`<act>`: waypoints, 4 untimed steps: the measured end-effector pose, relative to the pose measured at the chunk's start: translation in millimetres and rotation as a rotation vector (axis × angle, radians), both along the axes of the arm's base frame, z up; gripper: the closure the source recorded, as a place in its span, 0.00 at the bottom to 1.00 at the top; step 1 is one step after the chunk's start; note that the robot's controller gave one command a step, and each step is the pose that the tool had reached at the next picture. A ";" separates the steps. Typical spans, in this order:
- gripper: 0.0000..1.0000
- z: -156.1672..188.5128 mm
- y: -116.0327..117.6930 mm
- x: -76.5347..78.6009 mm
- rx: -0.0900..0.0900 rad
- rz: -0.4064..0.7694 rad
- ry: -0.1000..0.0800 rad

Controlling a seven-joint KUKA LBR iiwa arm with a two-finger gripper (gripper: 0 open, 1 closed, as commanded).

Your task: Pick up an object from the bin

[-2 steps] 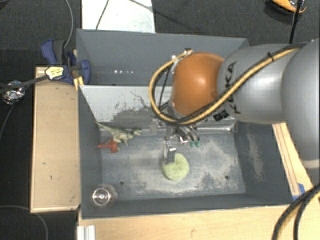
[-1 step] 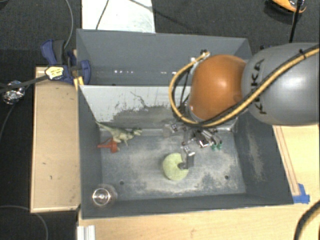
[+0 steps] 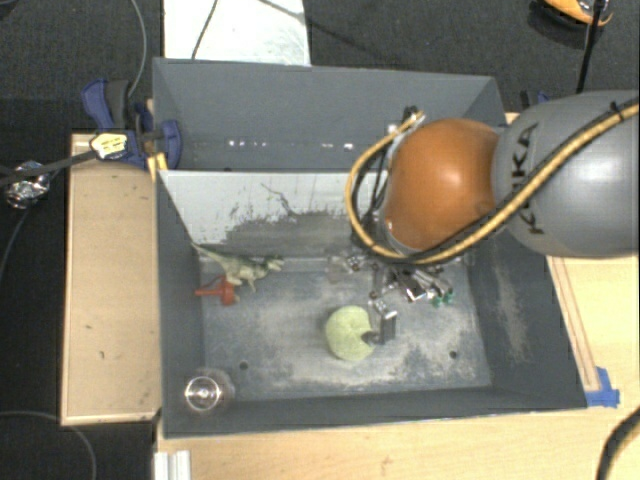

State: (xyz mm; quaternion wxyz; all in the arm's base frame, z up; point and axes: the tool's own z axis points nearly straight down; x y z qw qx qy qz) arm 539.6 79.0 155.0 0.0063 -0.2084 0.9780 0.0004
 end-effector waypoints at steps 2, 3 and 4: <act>0.00 -48.0 -10.8 4.1 0.001 -0.150 0.005; 1.00 -83.0 -23.4 -8.2 -0.003 0.092 0.012; 1.00 -83.0 -23.4 -8.2 -0.003 0.092 0.012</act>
Offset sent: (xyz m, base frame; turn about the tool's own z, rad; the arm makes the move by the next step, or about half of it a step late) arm 0.0106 -0.0224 -0.0850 -0.1768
